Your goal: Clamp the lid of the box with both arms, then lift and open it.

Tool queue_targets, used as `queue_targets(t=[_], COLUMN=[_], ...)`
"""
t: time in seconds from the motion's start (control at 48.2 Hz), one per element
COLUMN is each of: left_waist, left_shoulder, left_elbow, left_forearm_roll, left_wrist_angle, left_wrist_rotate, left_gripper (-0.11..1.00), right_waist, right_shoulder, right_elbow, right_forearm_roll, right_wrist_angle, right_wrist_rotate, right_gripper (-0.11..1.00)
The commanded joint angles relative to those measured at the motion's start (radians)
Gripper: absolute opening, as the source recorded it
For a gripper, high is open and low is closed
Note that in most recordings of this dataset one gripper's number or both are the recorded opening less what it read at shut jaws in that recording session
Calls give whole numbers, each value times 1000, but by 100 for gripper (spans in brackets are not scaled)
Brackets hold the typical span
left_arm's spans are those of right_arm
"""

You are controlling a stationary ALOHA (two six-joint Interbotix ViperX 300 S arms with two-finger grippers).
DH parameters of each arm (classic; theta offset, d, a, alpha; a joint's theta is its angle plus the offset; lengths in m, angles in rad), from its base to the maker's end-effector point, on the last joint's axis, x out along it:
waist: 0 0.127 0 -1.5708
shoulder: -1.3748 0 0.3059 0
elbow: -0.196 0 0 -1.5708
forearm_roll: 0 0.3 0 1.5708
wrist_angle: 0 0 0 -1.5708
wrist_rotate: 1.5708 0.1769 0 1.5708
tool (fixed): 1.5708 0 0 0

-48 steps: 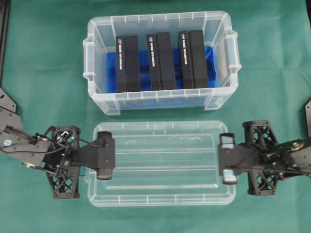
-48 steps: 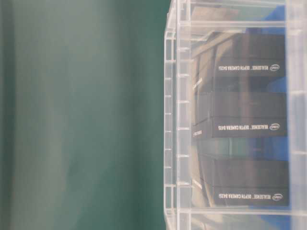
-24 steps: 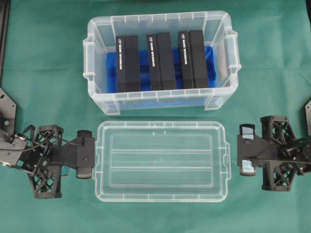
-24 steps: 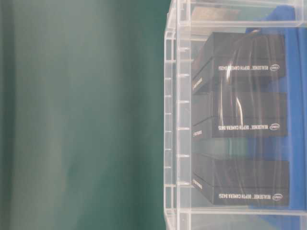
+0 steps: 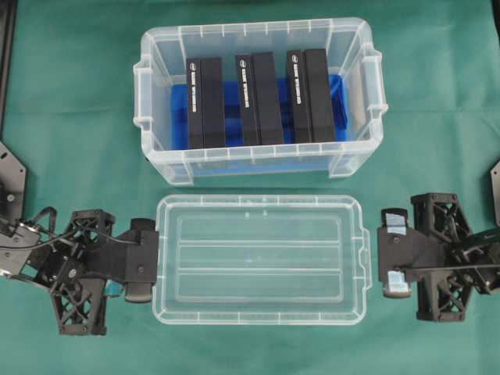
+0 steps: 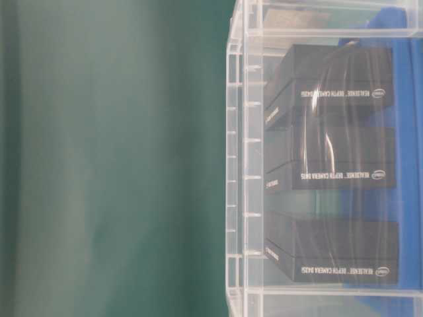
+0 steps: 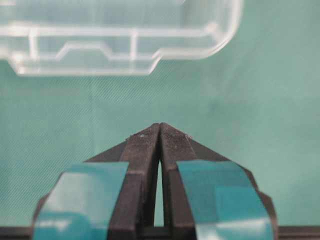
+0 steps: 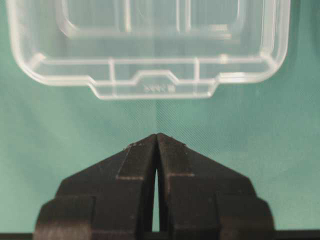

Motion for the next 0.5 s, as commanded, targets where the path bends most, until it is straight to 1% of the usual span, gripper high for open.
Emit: queue_targets(t=[0.0,0.104,0.228,0.332,0.394,0.477], left_waist=[-8,-12,-15,-15,-14,-9], left_shoulder=[-38,-58,-67,-67,-67,-71], left_elbow=[-64,-120,-193,-236,-242,-242], left_forearm_roll=[5,5,6,18,25,29], left_wrist_angle=[23,80,153,193,204,204], left_wrist_rotate=[0,-2,-2,-2,3,12], left_gripper=[1,1,1,1,1,1], right_waist=[11,31,55,67,69,69], right_shoulder=[-21,-26,-26,-26,-25,-26], right_elbow=[-72,-141,-204,-225,-225,-227], right_forearm_roll=[-5,-5,-6,-8,-11,-31], right_wrist_angle=[63,158,221,233,230,213], right_wrist_rotate=[2,2,2,2,2,0], right_gripper=[0,0,0,0,0,0])
